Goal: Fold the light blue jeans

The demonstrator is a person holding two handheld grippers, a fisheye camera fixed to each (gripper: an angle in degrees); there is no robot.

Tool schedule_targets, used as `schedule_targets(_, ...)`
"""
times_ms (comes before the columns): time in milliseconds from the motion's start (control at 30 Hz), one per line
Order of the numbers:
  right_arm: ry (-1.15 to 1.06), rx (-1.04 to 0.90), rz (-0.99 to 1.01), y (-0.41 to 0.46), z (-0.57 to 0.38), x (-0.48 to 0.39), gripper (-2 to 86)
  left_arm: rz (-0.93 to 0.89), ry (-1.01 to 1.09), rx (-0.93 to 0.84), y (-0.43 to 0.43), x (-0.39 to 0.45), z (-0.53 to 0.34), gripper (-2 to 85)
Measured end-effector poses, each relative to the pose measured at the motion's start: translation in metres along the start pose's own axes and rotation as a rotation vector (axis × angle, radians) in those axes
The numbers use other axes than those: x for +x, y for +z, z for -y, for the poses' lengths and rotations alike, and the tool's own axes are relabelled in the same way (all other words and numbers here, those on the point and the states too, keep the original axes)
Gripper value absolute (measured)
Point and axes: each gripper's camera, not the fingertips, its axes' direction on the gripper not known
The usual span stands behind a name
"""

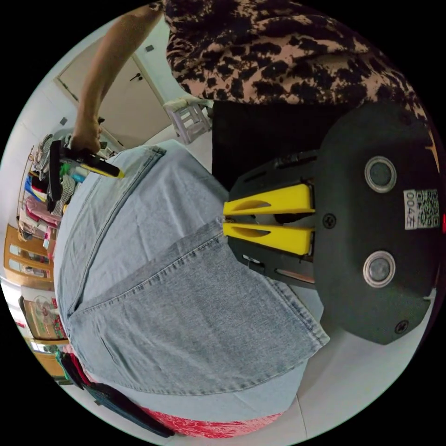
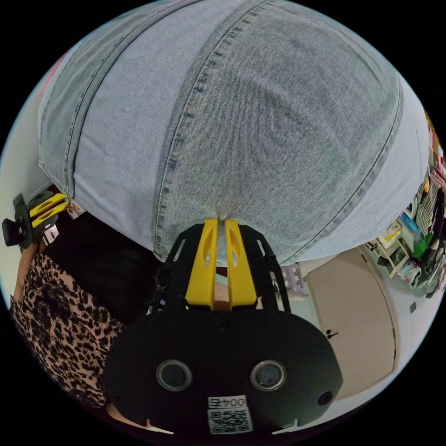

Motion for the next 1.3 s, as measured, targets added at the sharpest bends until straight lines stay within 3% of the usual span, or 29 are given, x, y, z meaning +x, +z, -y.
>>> schedule_targets(167,-0.007,-0.004,0.013,-0.01,0.001,-0.002,4.1,-0.07,-0.104,0.12,-0.026,-0.017,-0.031,4.1)
schedule_targets(333,0.038,0.051,0.086,-0.018,-0.009,0.007,3.9,-0.023,-0.633,0.391,-0.068,-0.086,-0.137,7.9)
schedule_targets(500,0.047,0.073,0.099,-0.025,-0.017,0.009,3.8,-0.13,-0.884,0.4,-0.041,-0.135,-0.188,9.8)
schedule_targets(600,0.031,0.054,0.054,-0.03,-0.018,0.004,3.9,-0.18,-0.865,0.406,-0.029,-0.137,-0.184,5.2)
schedule_targets(733,0.019,0.029,-0.003,-0.034,-0.021,-0.001,3.9,-0.052,-0.883,0.335,-0.029,-0.127,-0.186,1.1)
schedule_targets(867,-0.007,0.025,-0.025,-0.039,-0.029,0.001,4.0,-0.047,-0.912,0.268,-0.015,-0.122,-0.198,0.4)
schedule_targets(1300,-0.053,0.166,0.007,-0.047,-0.086,0.032,3.6,-0.054,-0.907,0.338,-0.025,-0.057,-0.186,0.1)
